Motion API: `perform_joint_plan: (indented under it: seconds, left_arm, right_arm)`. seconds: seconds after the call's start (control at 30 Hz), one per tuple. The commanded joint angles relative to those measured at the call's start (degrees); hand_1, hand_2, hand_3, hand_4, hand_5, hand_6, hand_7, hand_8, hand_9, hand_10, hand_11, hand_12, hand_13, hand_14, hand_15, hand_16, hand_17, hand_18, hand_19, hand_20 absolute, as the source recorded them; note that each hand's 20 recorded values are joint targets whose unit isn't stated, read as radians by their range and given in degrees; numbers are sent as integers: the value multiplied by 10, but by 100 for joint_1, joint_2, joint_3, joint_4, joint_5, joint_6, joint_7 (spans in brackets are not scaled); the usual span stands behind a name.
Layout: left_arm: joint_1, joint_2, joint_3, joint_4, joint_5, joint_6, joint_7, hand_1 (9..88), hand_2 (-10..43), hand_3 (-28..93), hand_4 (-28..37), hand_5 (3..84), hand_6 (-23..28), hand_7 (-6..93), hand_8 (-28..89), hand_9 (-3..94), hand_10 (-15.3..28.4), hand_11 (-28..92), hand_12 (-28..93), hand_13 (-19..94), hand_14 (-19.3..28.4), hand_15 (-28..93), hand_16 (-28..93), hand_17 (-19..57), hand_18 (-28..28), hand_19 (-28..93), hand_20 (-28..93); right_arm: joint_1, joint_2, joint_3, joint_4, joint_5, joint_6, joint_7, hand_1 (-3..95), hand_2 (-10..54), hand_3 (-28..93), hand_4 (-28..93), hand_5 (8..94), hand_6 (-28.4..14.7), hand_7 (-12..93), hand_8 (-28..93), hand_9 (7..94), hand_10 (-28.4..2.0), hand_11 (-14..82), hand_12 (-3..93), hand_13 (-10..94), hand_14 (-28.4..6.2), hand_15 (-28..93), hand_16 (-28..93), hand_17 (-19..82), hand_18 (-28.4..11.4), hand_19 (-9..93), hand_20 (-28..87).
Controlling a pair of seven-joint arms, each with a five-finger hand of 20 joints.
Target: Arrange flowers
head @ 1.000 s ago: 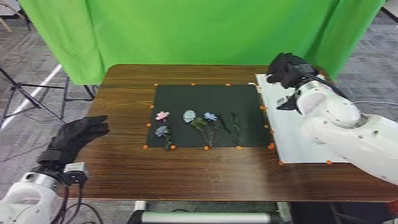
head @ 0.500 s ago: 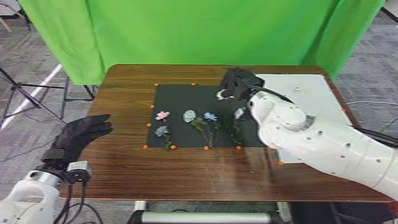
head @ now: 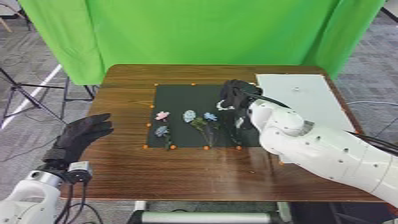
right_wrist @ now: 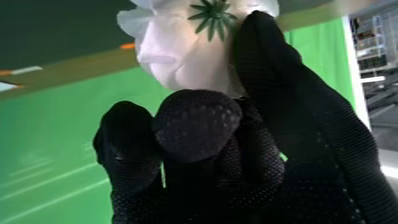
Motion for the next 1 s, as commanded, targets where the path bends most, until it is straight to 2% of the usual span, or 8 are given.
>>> perform_joint_plan:
  seconds: [0.03,0.13,0.23,0.37,0.6,0.7,0.87,1.0]
  left_arm:
    - [46,-12,-73,-10,28,-121,-39,279,59,603,-227,418,38,168,-69,432,155,193,105,359,200,191,-39,55,127,101,114]
    - [3,7,-57,15,29,-153,-59,279,55,603,-224,417,38,168,-69,431,154,193,106,358,200,190,-38,55,127,101,114]
    - [17,3,-61,3,31,-149,-59,280,51,603,-221,414,37,166,-69,431,154,192,106,358,200,188,-37,54,127,101,115]
    - [4,5,-58,10,41,-175,-55,282,47,599,-217,412,35,166,-68,429,153,191,106,357,200,186,-36,54,128,100,114]
    - [25,3,-76,-5,47,-142,-11,286,38,595,-212,410,31,167,-70,429,154,189,107,356,199,183,-34,52,129,99,115]
    - [15,7,-67,1,42,-139,-10,286,36,595,-210,409,31,168,-70,428,154,188,108,355,199,183,-33,52,129,98,115]
    - [-6,1,-45,8,40,-161,-36,288,36,591,-210,409,31,167,-70,428,154,187,107,354,200,180,-33,52,129,98,115]
    - [-24,0,-42,7,58,-179,-61,289,36,590,-209,411,31,167,-69,429,154,187,108,354,199,178,-32,52,129,98,115]
  right_arm:
    - [-32,134,65,-74,-57,-432,-66,594,-62,526,-127,681,12,166,42,649,-100,90,160,851,-12,646,301,571,-148,932,545]
    - [-60,185,194,-118,26,-606,-67,556,-77,553,-120,644,22,159,34,629,-108,90,158,846,-13,646,301,566,-148,932,542]
    - [-54,243,304,-174,46,-798,-101,472,-94,642,-137,555,34,147,-87,576,-128,80,166,835,-18,650,300,559,-151,932,537]
    - [-34,388,513,-329,112,-1027,-147,428,-95,646,-136,488,35,124,-89,526,-136,71,168,823,-26,650,298,550,-155,932,528]
    - [-79,633,1136,-609,389,-1516,-260,354,-95,658,-137,450,31,100,-79,476,-160,59,166,811,-35,644,292,534,-165,932,505]
    - [-194,695,1514,-603,347,-1326,-207,331,-95,656,-143,437,29,89,-76,463,-165,57,165,805,-40,635,291,524,-170,927,496]
    - [35,524,1470,42,1,-671,572,290,-95,646,-136,432,4,68,-63,464,-170,58,164,807,-43,632,291,523,-176,931,486]
    - [254,336,1167,742,-360,-835,996,276,-95,640,-128,403,-18,45,-50,437,-176,50,161,806,-46,633,292,524,-181,932,487]
